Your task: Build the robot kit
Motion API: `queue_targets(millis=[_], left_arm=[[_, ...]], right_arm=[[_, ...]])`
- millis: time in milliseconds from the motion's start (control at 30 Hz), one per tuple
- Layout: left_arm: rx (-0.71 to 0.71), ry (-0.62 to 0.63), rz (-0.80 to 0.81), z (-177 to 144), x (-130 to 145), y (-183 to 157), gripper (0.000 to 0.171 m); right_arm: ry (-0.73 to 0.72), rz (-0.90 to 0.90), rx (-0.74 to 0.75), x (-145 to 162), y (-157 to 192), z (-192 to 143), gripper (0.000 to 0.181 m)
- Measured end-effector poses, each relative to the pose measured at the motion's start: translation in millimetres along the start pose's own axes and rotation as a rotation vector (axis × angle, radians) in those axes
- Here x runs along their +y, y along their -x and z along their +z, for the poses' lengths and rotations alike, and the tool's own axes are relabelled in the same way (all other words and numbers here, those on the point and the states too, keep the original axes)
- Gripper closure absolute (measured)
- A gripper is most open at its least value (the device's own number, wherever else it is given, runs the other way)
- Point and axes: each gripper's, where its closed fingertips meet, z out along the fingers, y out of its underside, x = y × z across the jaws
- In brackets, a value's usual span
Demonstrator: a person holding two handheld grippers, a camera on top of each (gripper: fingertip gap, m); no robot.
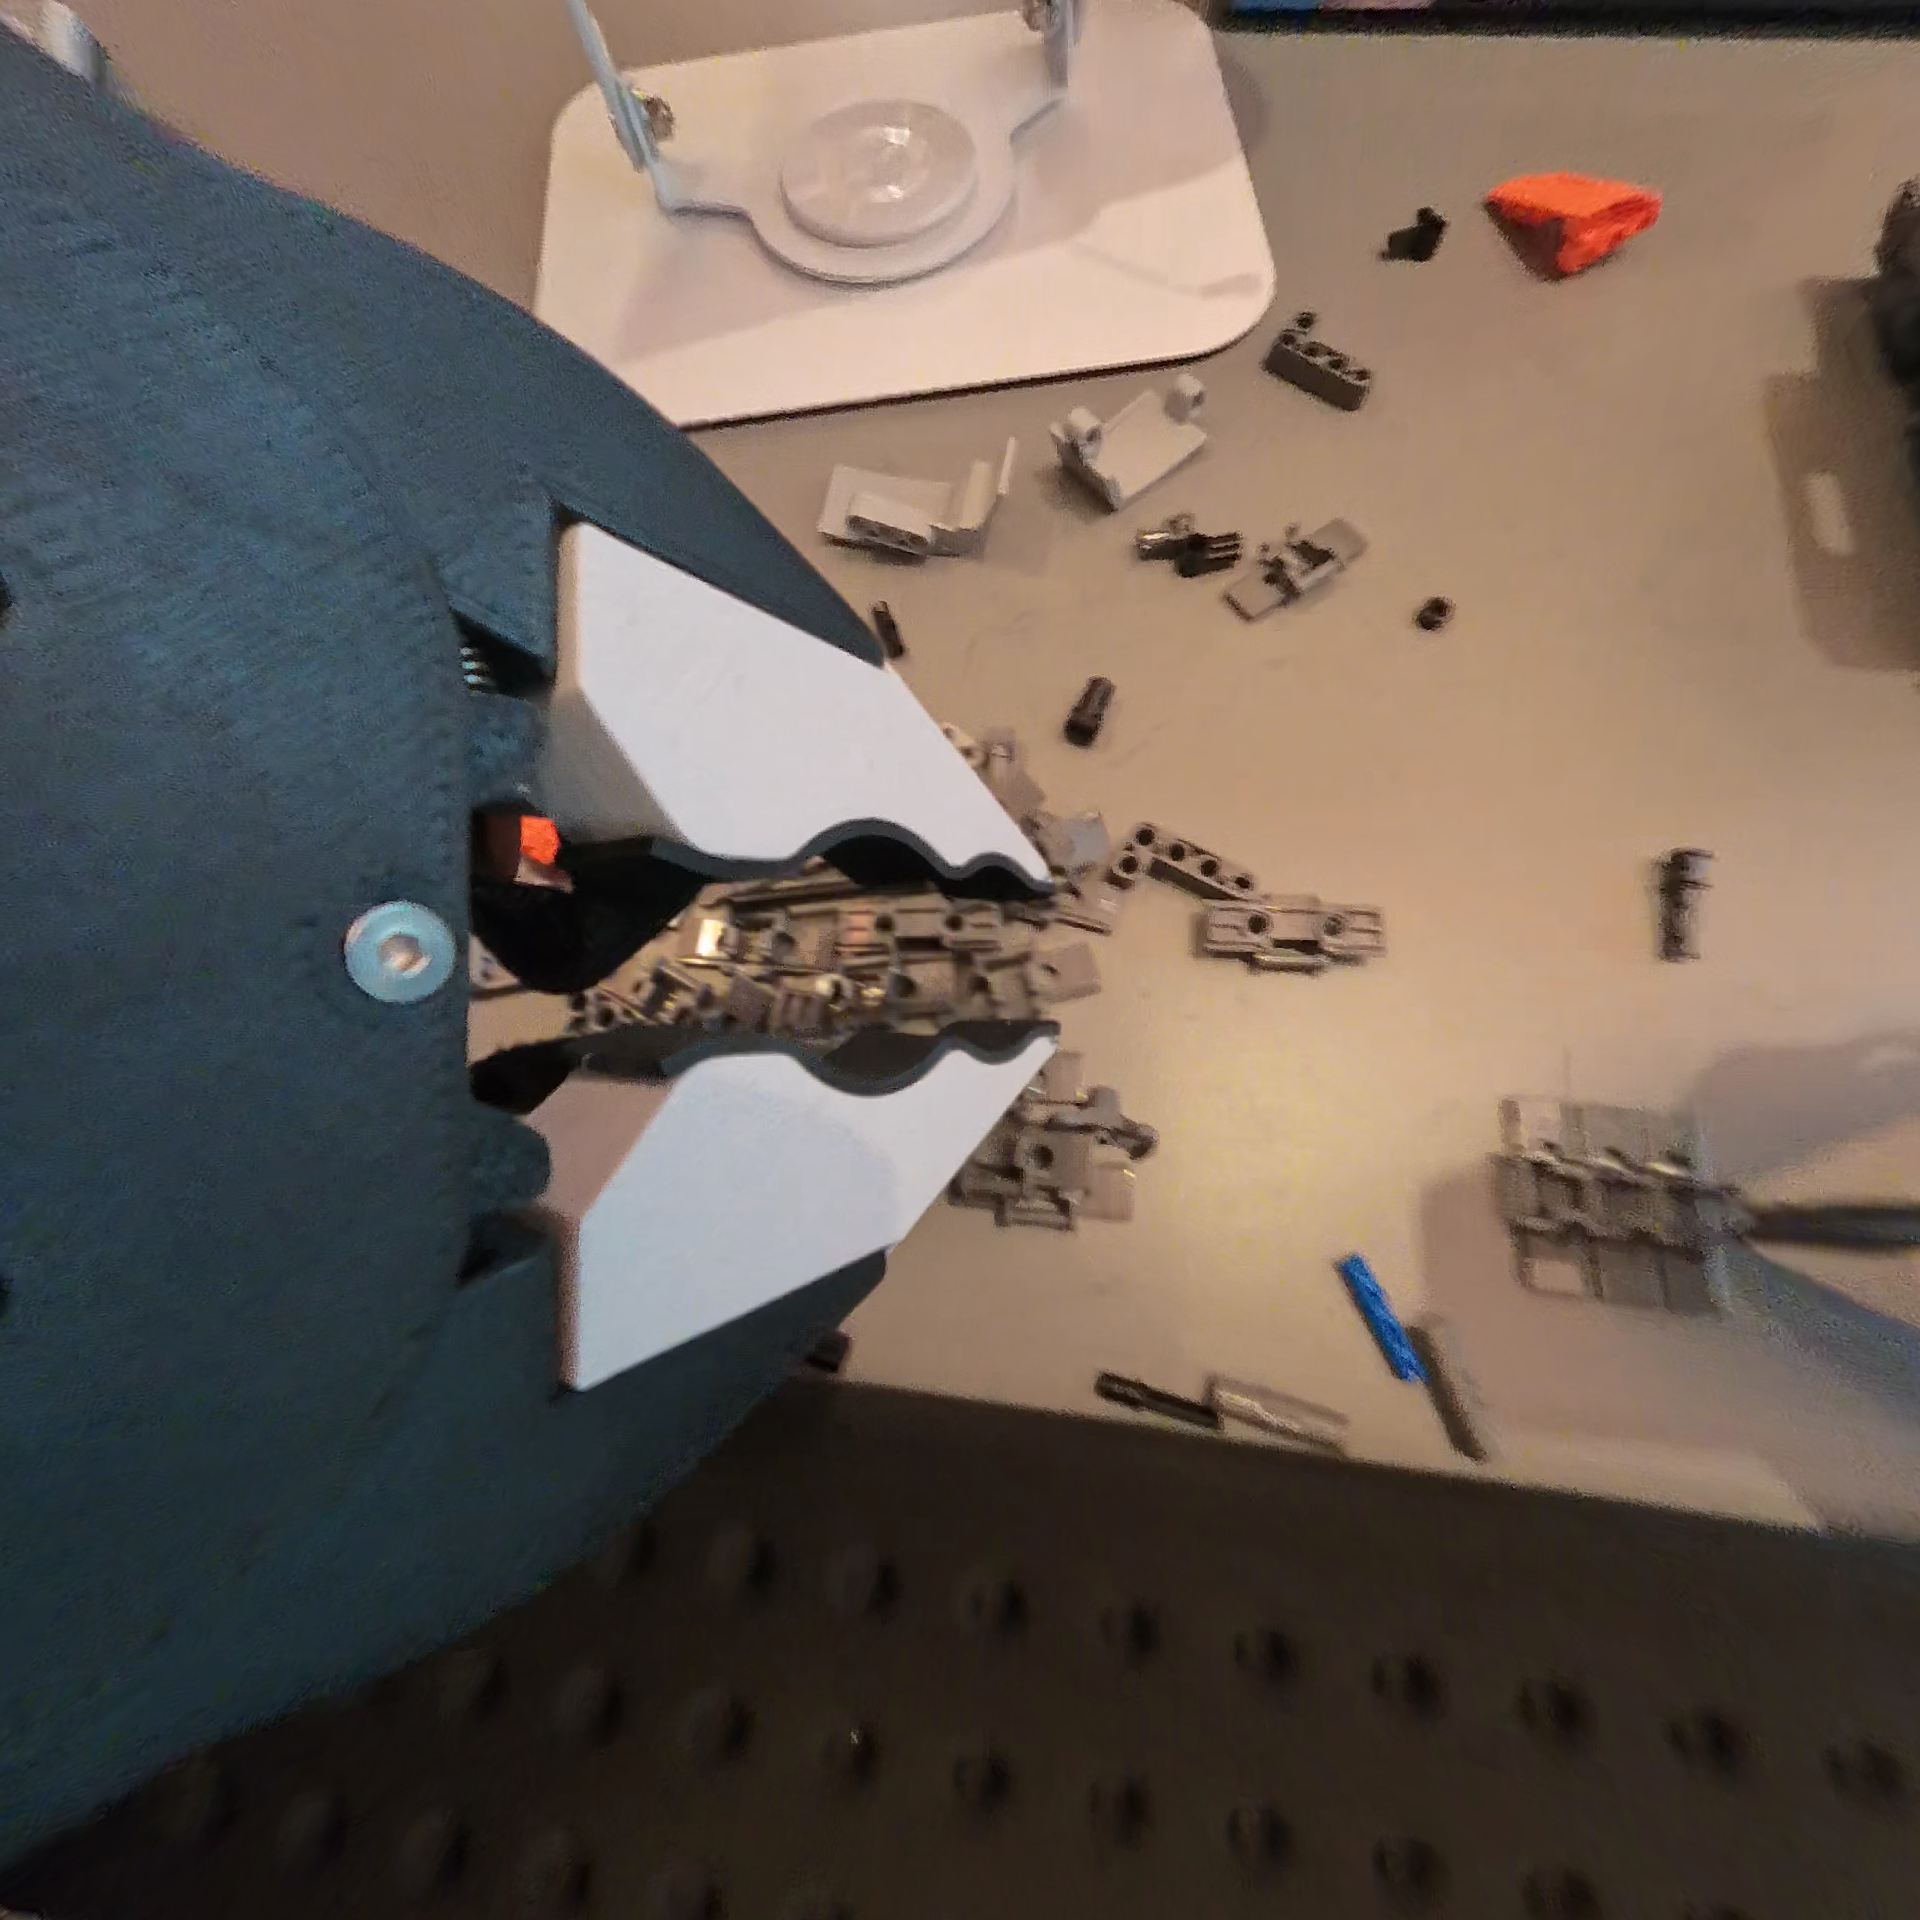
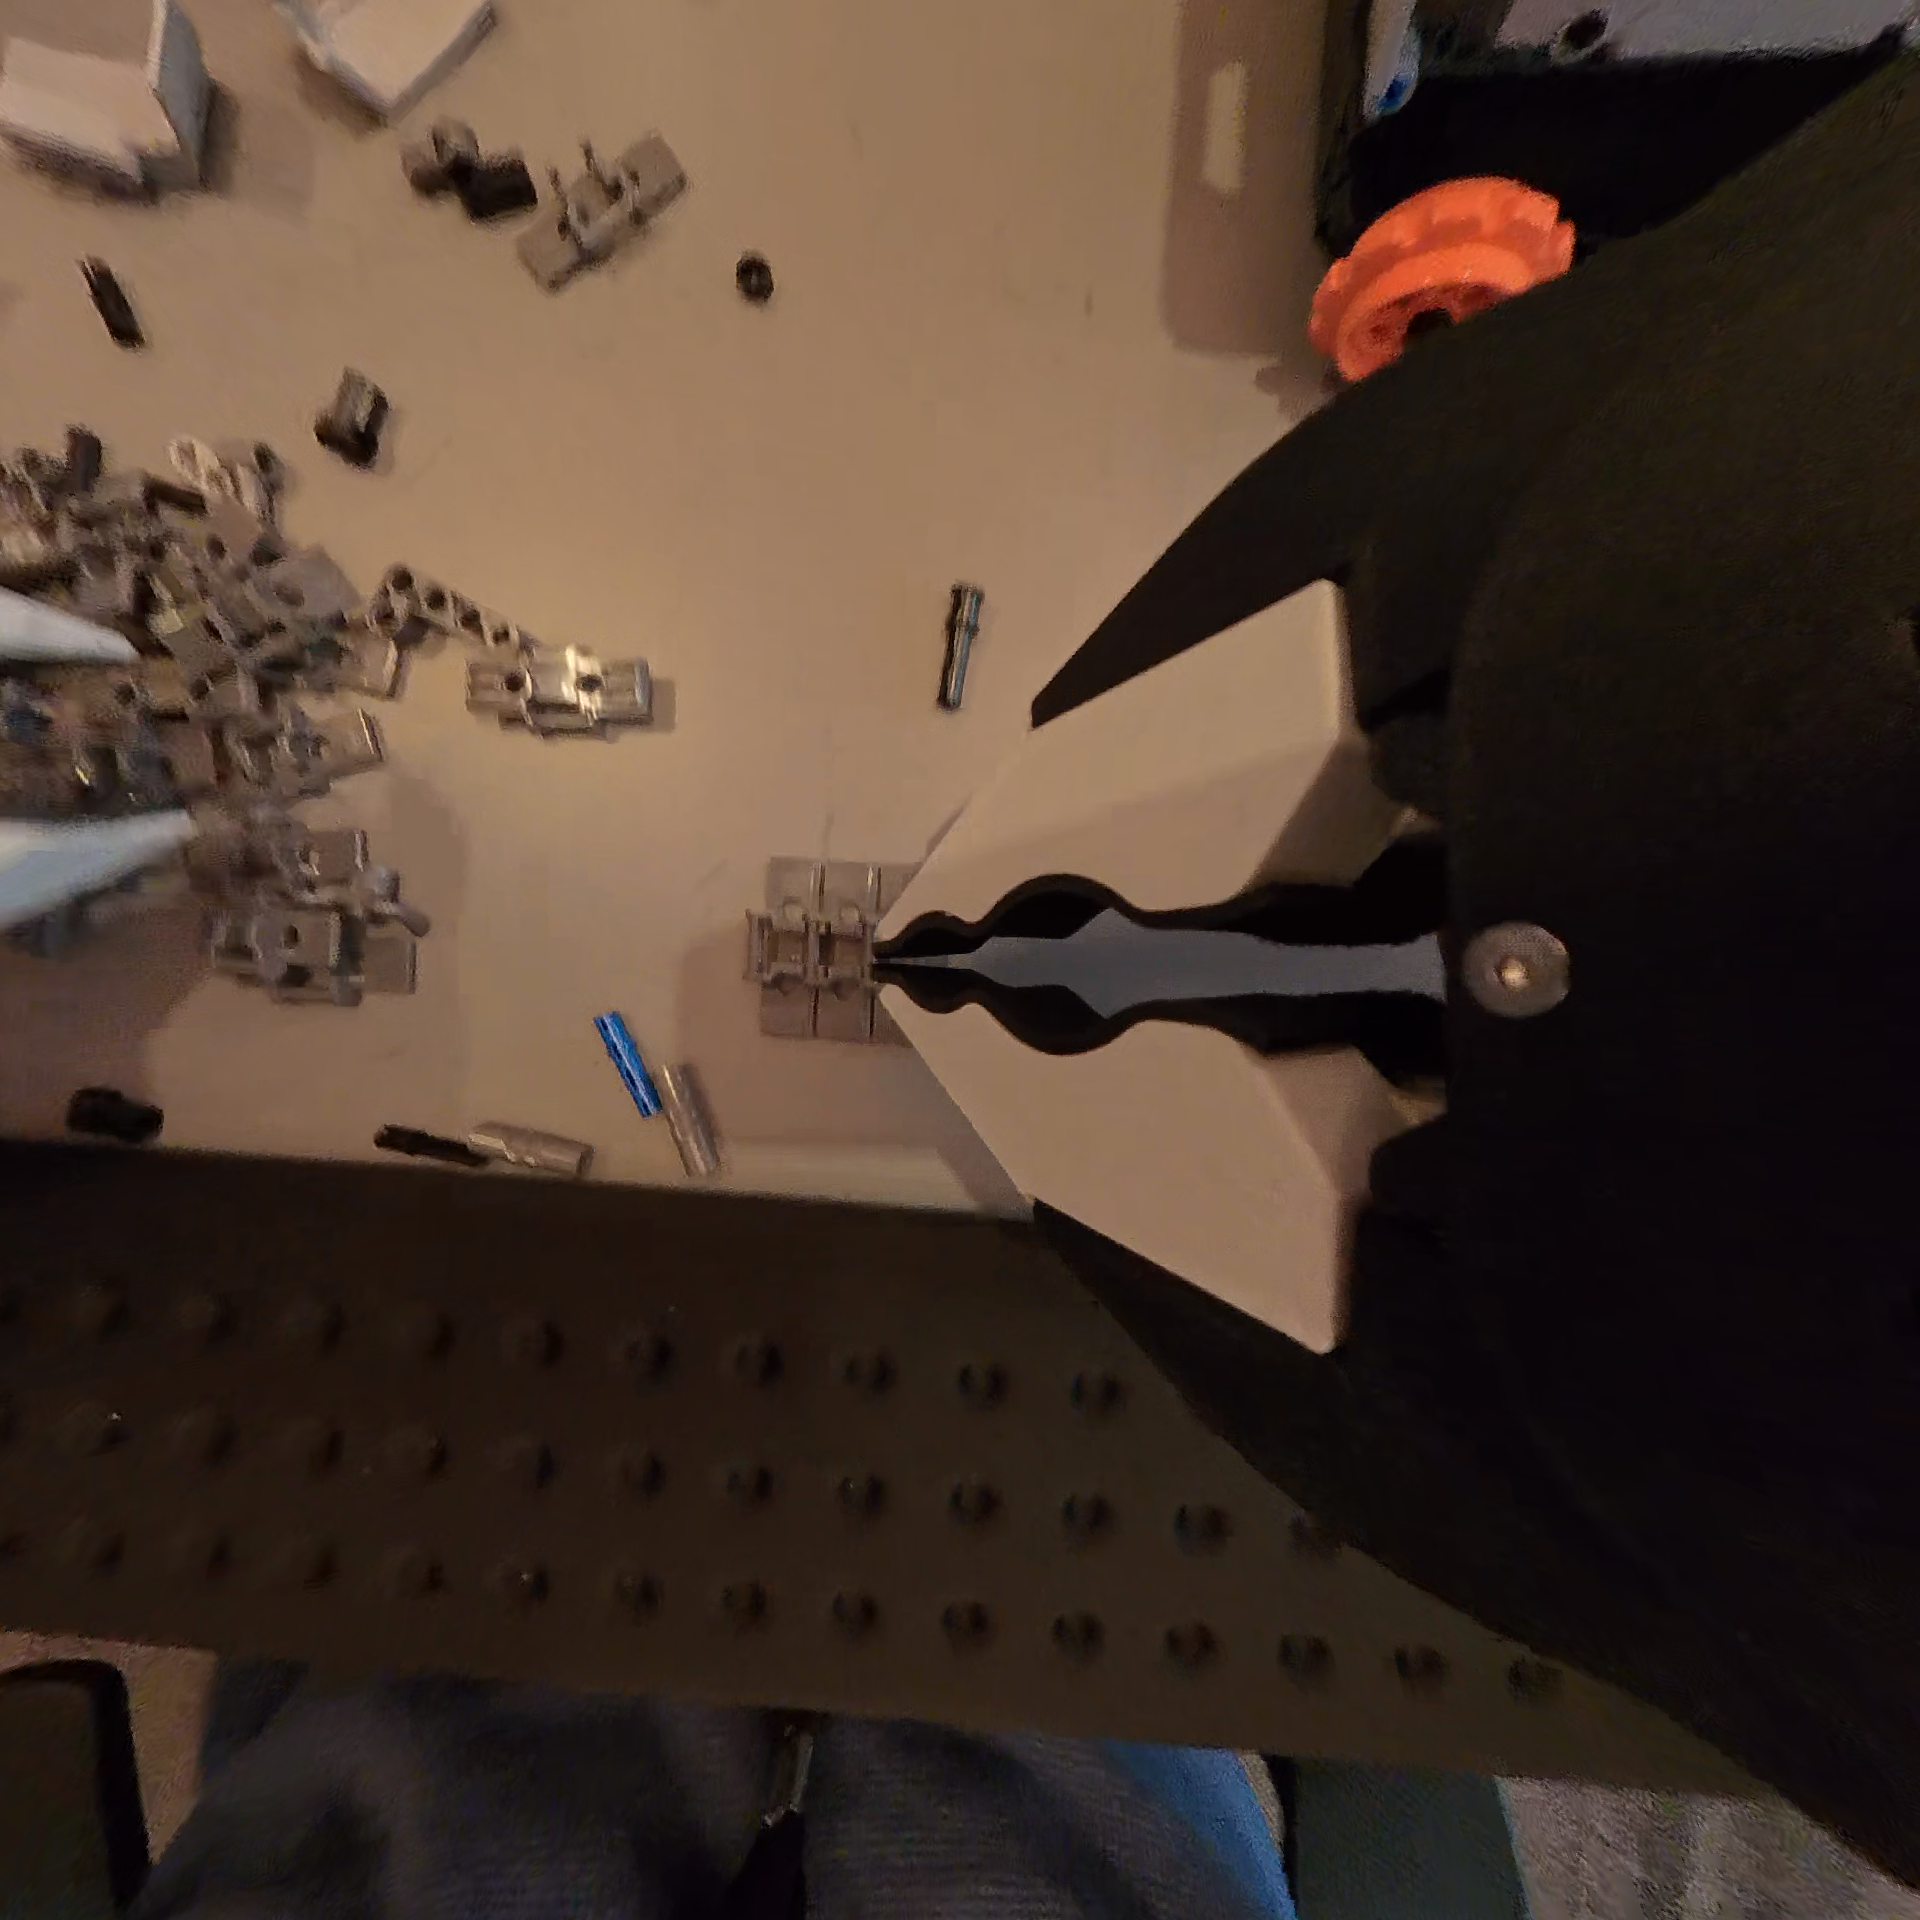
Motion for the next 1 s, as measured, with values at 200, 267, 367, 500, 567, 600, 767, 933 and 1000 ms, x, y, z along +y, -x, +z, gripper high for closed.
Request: queue_targets(millis=[200,267,367,500,567,600,767,933,1000], left_arm=[[-0.074,-0.005,0.091,34.3,-29.8,7.6,0.151],[-0.108,0.027,0.126,47.2,-26.5,12.3,0.152],[-0.122,0.039,0.125,57.1,-22.5,15.4,0.17],[-0.127,0.024,0.105,58.3,-24.0,15.4,0.171],[-0.129,0.013,0.103,58.6,-25.3,15.8,0.171],[-0.143,-0.004,0.101,57.1,-28.8,18.2,0.171],[-0.158,-0.024,0.146,57.3,-43.9,26.1,0.145],[-0.164,0.006,0.184,71.0,-45.7,29.7,0.166],[-0.152,-0.01,0.162,71.6,-48.2,28.4,0.171]], right_arm=[[-0.065,0.032,0.128,-8.8,-25.3,-6.2,0.18],[-0.088,0.036,0.139,-11.6,-25.5,-9.2,0.18],[-0.104,0.039,0.155,-11.4,-26.5,-11.6,0.181],[-0.119,0.032,0.186,-9.1,-30.1,-12.2,0.181],[-0.121,0.026,0.206,-7.8,-32.2,-13.0,0.18],[-0.125,0.02,0.212,-7.9,-32.2,-13.7,0.18],[-0.151,0.016,0.232,-9.2,-33.8,-16.5,0.18],[-0.159,0.014,0.237,-9.9,-34.7,-15.9,0.18],[-0.165,0.02,0.247,-8.9,-37.2,-17.0,0.181]])
